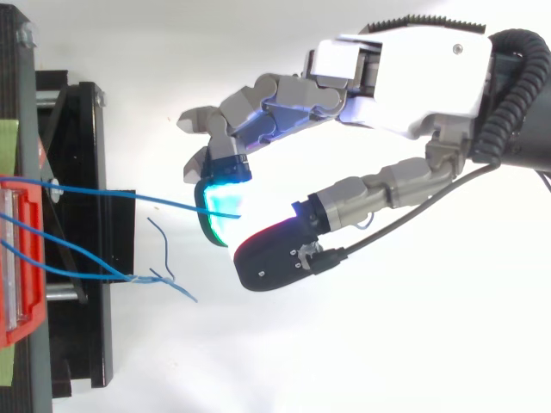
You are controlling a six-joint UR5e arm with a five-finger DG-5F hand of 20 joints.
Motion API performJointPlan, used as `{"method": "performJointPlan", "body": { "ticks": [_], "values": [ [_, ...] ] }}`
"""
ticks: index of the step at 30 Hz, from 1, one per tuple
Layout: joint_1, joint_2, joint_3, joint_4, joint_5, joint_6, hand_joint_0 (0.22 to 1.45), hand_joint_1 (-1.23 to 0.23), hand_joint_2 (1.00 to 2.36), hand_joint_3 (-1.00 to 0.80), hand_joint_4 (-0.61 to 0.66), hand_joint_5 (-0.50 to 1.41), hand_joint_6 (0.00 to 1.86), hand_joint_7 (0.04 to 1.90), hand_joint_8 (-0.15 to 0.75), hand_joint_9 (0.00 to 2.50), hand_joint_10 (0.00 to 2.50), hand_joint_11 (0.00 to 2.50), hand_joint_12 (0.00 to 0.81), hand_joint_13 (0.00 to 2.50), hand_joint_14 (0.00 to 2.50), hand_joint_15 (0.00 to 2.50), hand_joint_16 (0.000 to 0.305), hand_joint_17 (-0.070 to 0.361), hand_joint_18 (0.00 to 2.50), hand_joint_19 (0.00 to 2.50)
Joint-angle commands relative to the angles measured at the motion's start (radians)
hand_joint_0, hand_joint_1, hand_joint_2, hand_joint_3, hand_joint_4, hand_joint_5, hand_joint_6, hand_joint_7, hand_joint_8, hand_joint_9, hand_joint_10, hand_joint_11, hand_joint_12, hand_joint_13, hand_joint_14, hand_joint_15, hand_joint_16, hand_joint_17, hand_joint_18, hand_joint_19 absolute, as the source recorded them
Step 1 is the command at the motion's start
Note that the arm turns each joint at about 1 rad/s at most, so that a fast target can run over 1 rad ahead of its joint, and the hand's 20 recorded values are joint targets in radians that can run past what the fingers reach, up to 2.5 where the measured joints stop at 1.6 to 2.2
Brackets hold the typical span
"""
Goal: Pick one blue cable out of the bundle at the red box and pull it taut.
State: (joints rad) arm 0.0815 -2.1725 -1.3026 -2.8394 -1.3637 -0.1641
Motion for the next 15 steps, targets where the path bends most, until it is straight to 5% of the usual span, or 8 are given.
{"method": "performJointPlan", "body": {
  "ticks": [1, 15],
  "values": [
    [0.000, -0.001, 0.000, 0.000, 0.000, 0.000, 0.66, -0.88, 1.02, -0.16, 0.18, -0.16, 0.87, 1.29, 0.374, 0.65, 0.01, 0.36, 0.400, 0.27, 0.00, 0.02, 0.060, 0.134, 0.45, 0.12],
    [0.000, -0.001, 0.000, 0.000, 0.000, 0.000, 0.66, -0.88, 1.02, -0.16, 0.18, -0.16, 0.87, 1.31, 0.370, 0.64, 0.01, 0.36, 0.399, 0.27, 0.00, 0.02, 0.060, 0.134, 0.44, 0.12]
  ]
}}
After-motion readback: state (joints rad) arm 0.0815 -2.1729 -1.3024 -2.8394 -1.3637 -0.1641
